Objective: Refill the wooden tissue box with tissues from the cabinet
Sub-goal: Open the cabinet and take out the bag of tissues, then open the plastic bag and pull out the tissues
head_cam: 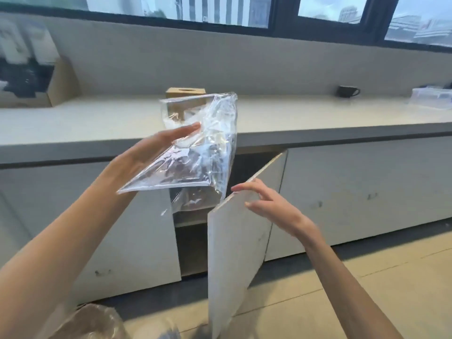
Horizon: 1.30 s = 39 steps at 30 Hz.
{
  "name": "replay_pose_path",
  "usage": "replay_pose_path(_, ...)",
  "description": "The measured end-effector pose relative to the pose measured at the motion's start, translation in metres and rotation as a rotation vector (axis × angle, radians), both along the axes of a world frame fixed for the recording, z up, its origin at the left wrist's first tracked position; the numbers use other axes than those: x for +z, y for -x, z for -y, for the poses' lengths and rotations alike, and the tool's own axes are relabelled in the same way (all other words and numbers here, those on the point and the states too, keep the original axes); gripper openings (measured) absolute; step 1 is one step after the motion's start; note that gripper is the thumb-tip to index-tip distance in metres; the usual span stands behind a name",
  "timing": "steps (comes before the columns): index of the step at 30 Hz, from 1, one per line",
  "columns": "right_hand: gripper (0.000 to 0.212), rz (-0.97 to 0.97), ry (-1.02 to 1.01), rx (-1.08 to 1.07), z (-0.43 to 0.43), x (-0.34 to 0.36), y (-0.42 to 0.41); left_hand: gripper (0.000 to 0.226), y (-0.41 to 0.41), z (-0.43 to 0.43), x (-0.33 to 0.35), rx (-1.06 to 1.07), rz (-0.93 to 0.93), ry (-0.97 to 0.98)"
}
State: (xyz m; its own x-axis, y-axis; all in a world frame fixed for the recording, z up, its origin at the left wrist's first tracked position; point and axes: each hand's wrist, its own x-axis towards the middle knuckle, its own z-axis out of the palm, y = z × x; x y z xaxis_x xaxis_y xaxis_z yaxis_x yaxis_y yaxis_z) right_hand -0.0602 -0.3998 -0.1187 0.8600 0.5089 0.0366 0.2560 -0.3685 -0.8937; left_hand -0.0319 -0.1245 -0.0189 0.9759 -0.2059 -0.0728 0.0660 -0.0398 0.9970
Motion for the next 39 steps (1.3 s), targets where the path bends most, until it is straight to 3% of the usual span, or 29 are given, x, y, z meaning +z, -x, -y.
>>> replay_pose_path(3, 0.041, 0.501, 0.323, -0.079, -0.047, -0.024, -0.033, 0.047, 0.012, -0.017, 0.039, 0.112, 0.137, -0.124)
replay_pose_path(5, 0.040, 0.801, 0.438, -0.155, -0.082, -0.026, -0.058, 0.068, 0.018, -0.022, 0.059, 0.160, 0.210, -0.276)
replay_pose_path(6, 0.039, 0.830, 0.457, -0.172, -0.096, -0.025, -0.070, 0.071, 0.017, -0.024, 0.065, 0.188, 0.226, -0.305)
replay_pose_path(10, 0.040, 0.948, 0.326, -0.293, -0.133, -0.037, -0.103, 0.046, 0.014, -0.039, 0.081, 0.193, 0.357, -0.365)
replay_pose_path(16, 0.116, 1.209, 0.406, -0.414, -0.169, -0.011, -0.140, 0.043, 0.000, -0.057, 0.090, 0.189, 0.392, -0.478)
replay_pose_path(20, 0.129, 1.251, 0.462, -0.471, -0.180, -0.009, -0.161, 0.040, -0.018, -0.069, 0.086, 0.223, 0.356, -0.455)
replay_pose_path(24, 0.142, 1.318, 0.383, -0.572, -0.188, -0.014, -0.173, 0.028, -0.033, -0.076, 0.076, 0.327, 0.271, -0.359)
replay_pose_path(30, 0.135, 1.403, 0.490, -0.595, -0.184, -0.021, -0.185, 0.024, -0.050, -0.081, 0.049, 0.368, 0.268, -0.256)
replay_pose_path(33, 0.122, 1.343, 0.459, -0.629, -0.188, -0.018, -0.178, 0.028, -0.050, -0.077, 0.053, 0.319, 0.154, -0.128)
replay_pose_path(36, 0.075, 1.195, 0.510, -0.616, -0.190, -0.008, -0.165, 0.025, -0.047, -0.074, 0.069, 0.308, 0.015, -0.030)
replay_pose_path(38, 0.080, 0.964, 0.752, -0.489, -0.184, 0.006, -0.150, 0.027, -0.040, -0.065, 0.089, 0.313, -0.048, -0.050)
replay_pose_path(39, 0.086, 0.831, 0.852, -0.417, -0.181, 0.017, -0.143, 0.039, -0.035, -0.059, 0.100, 0.317, -0.086, -0.034)
